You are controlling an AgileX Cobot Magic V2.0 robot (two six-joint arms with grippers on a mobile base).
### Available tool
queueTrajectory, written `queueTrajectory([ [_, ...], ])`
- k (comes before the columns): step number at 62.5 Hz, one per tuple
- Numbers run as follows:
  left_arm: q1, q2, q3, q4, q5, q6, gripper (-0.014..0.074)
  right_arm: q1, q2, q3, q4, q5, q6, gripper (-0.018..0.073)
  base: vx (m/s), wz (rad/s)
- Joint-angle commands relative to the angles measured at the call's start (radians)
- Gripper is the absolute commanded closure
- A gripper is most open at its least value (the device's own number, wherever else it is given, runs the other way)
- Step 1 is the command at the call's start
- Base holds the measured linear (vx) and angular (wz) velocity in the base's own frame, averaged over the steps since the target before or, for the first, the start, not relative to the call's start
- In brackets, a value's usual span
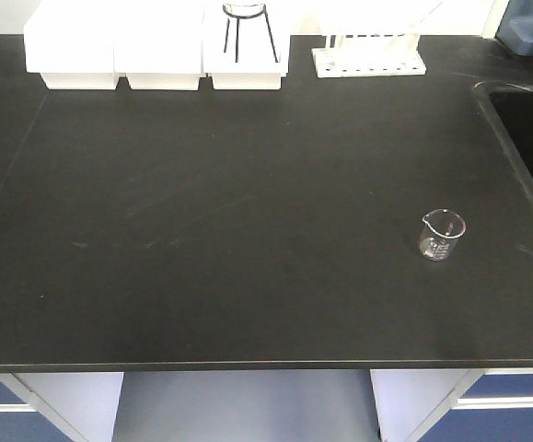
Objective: Grab beaker and place in storage area
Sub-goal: 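Move the right gripper toward the small clear glass beaker, then lower the open right gripper around the beaker and close it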
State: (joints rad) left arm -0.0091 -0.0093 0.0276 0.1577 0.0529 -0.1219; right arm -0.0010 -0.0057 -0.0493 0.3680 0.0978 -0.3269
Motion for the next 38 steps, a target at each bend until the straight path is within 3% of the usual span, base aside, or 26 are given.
queueTrajectory([
  [1,0.000,-0.015,-0.021,-0.001,-0.085,-0.009,0.0603,-0.003,0.054,-0.105,-0.044,0.017,-0.045,0.0561,0.00,0.00],
  [11,0.000,-0.015,-0.021,-0.001,-0.085,-0.009,0.0603,-0.003,0.224,-0.160,-0.052,-0.027,-0.133,0.0559,0.00,0.00],
  [24,0.000,-0.015,-0.021,-0.001,-0.085,-0.009,0.0603,-0.003,0.494,-0.160,-0.028,-0.122,-0.133,0.0498,0.00,0.00],
  [32,0.000,-0.015,-0.021,-0.001,-0.085,-0.009,0.0603,-0.003,0.647,-0.160,-0.028,-0.227,-0.124,0.0404,0.00,0.00],
  [38,0.000,-0.015,-0.021,-0.001,-0.085,-0.009,0.0603,-0.003,0.735,-0.160,-0.029,-0.280,-0.056,0.0292,0.00,0.00],
])
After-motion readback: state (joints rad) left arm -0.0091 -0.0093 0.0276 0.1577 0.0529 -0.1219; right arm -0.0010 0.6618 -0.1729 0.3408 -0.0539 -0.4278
